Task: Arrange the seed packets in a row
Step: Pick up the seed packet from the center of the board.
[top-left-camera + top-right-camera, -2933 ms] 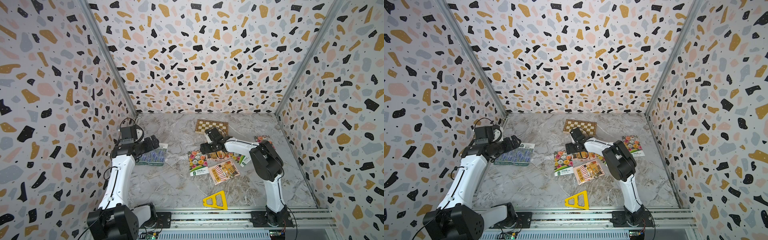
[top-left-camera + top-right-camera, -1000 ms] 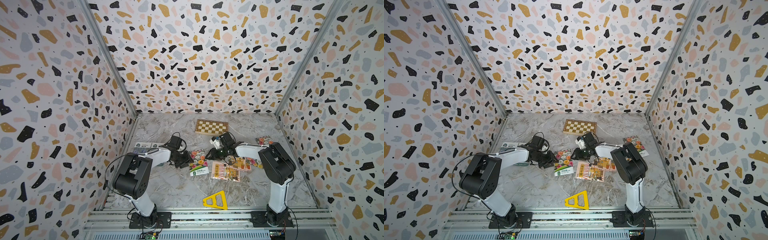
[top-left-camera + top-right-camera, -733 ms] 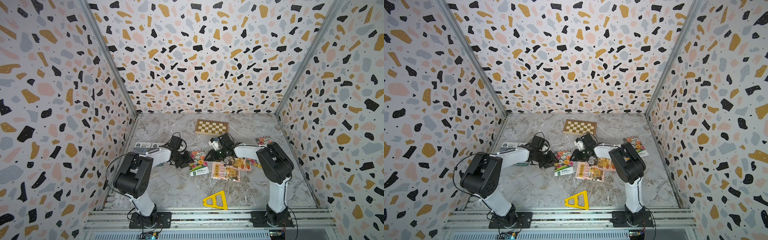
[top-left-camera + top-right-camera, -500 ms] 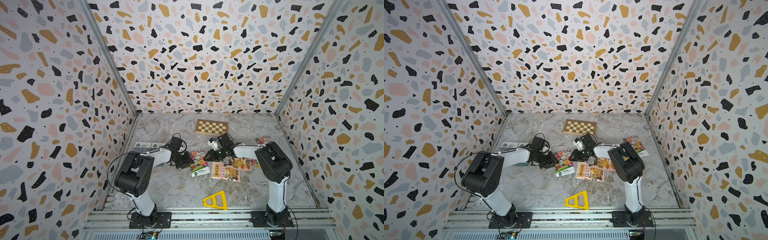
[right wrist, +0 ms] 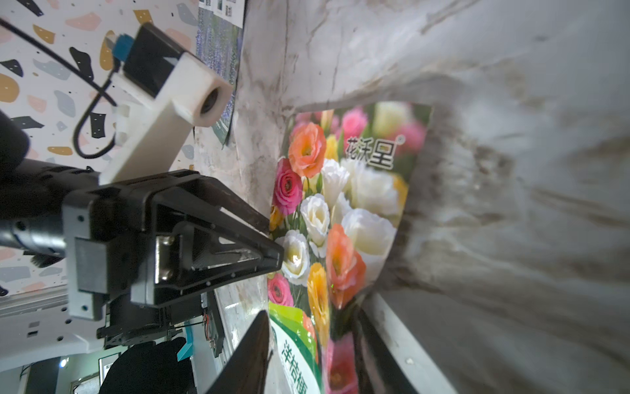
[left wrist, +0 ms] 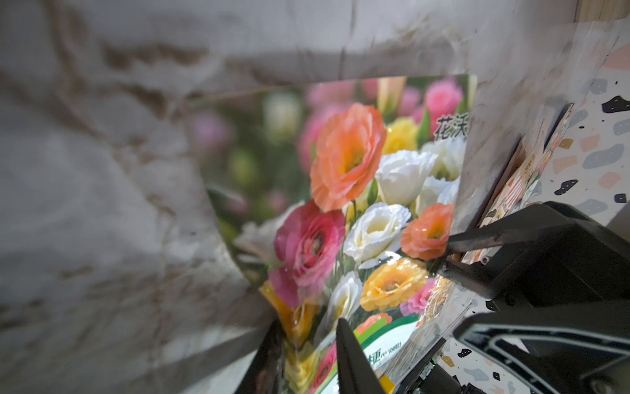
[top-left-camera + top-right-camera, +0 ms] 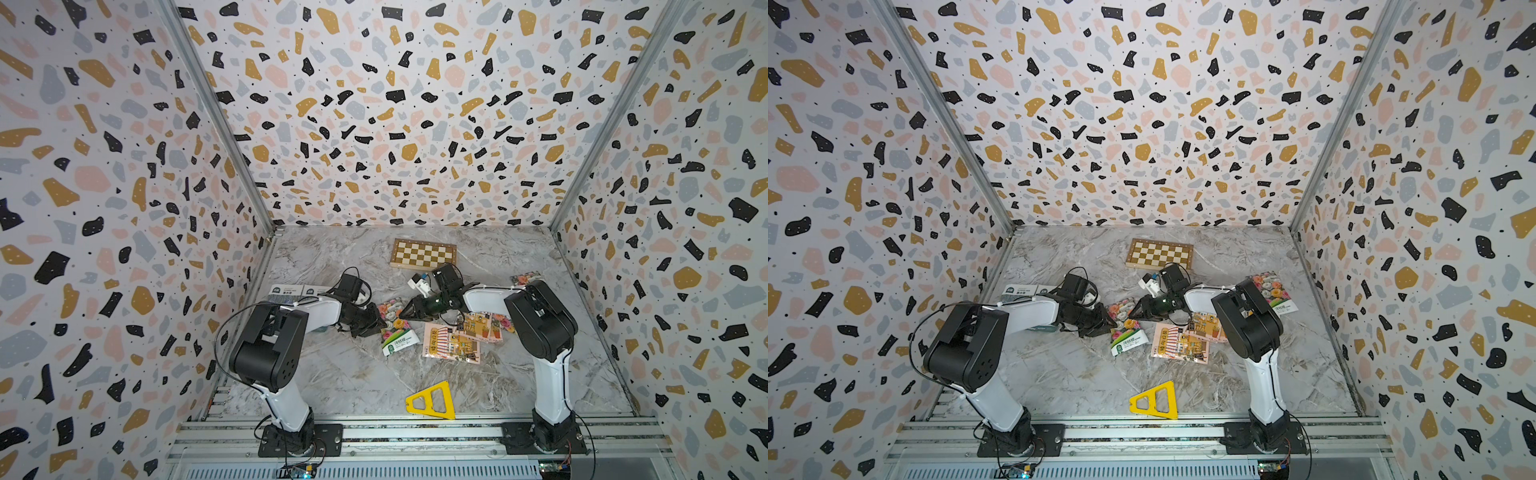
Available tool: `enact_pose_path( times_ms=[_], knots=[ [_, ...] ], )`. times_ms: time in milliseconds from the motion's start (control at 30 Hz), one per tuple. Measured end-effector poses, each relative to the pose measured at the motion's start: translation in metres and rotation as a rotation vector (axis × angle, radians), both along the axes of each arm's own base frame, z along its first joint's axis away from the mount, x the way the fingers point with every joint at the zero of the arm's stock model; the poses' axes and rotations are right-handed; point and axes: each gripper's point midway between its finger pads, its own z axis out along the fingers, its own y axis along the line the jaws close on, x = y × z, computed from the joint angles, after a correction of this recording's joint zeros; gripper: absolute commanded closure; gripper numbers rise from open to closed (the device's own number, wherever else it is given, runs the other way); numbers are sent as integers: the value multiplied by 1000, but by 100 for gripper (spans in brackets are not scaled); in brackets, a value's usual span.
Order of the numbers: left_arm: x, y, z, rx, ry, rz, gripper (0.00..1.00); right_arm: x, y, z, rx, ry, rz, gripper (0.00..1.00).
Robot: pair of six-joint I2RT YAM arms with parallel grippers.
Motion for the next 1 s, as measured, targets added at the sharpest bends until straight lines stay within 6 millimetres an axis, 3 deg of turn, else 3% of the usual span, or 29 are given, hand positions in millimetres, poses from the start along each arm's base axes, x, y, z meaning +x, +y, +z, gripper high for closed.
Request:
enact_pose_path(
  times_ms=[67,300,500,667,867,1000],
  knots=[
    [1,1,0,-3,3,4,74,-1,2,5,26,5,8,56],
    [1,3,-1,-11,4,-2,75,-1,7,15,79,11,24,37],
    [1,4,-3,-8,0,-11,84,-3,9,11,67,21,22,35],
    [1,6,-5,-5,-7,-22,96,-5,9,-5,25,47,14,35],
    [0,5,-3,-10,-19,-40,98,-1,6,-8,-4,39,-7,35],
    [0,3,8,-32,-43,-56,99,5,-1,-7,-24,25,-38,35]
  ],
)
